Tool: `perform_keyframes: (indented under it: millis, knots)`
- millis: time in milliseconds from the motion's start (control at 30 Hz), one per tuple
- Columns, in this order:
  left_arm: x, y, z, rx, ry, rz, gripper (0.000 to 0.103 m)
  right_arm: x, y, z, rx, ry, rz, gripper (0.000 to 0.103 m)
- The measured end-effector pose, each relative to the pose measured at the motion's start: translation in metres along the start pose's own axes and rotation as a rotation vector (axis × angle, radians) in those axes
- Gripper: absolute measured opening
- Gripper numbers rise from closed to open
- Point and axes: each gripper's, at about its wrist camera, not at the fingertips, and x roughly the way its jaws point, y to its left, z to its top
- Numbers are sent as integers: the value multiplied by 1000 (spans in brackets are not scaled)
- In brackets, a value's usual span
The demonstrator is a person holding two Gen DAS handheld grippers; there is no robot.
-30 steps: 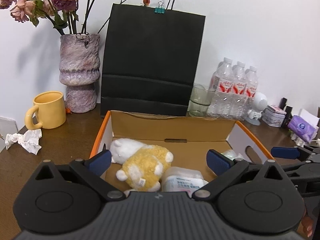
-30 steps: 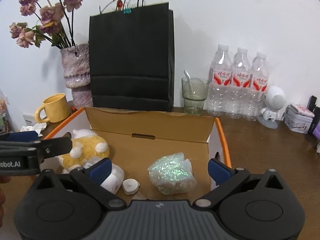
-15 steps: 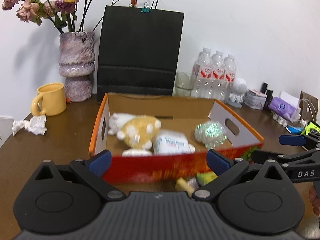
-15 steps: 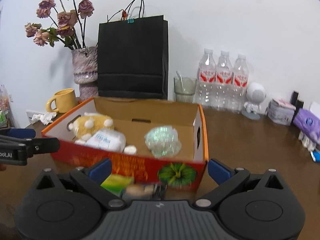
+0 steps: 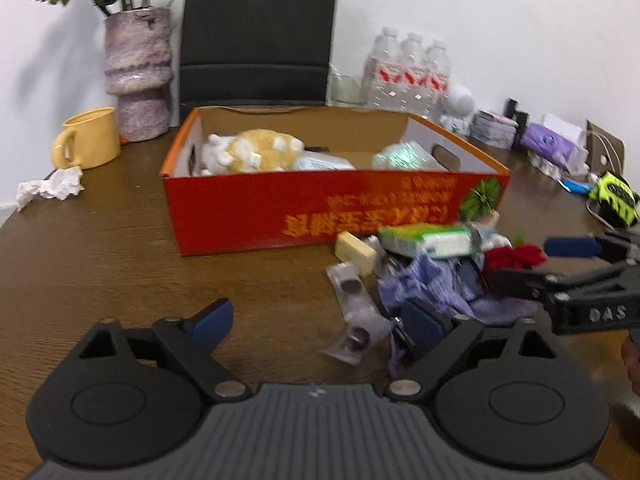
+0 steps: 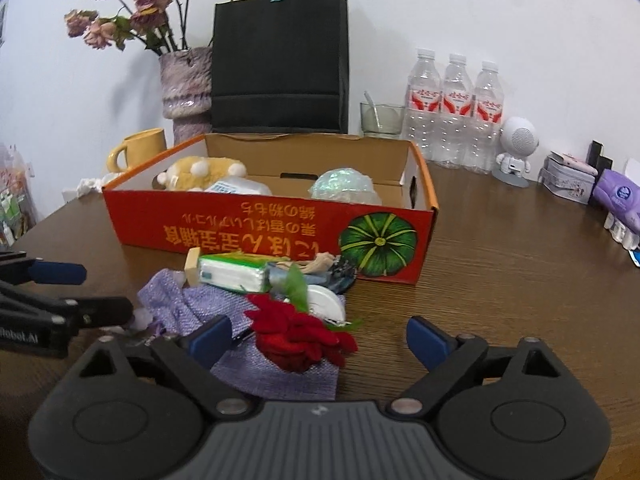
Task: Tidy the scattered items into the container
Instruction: 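Move both grippers back to the remaining items beside the box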
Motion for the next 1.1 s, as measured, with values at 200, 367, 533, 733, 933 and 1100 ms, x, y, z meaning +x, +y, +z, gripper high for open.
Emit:
perform_keyframes:
  millis: [200, 367, 533, 733, 933, 1100]
  knots:
    - [-3, 0, 0, -14, -18, -2, 87, 2, 2, 0, 6, -6, 22, 81]
    - [-11, -2, 9, -56, -65, -6, 83, 1, -5, 1, 45, -9, 39, 71]
    - [-15, -29, 22, -26, -100, -71, 71, -4, -10, 0, 49, -6, 51, 69]
    - [-1, -69, 29, 77, -66, -162, 41, 3, -22, -1, 80, 36, 122, 57]
    - [2, -85, 28, 158, -56, -186, 31, 6, -43, -3, 154, 54, 172, 48]
    - [-5, -85, 32, 171, -70, -170, 31, 5, -48, -4, 181, 58, 195, 42]
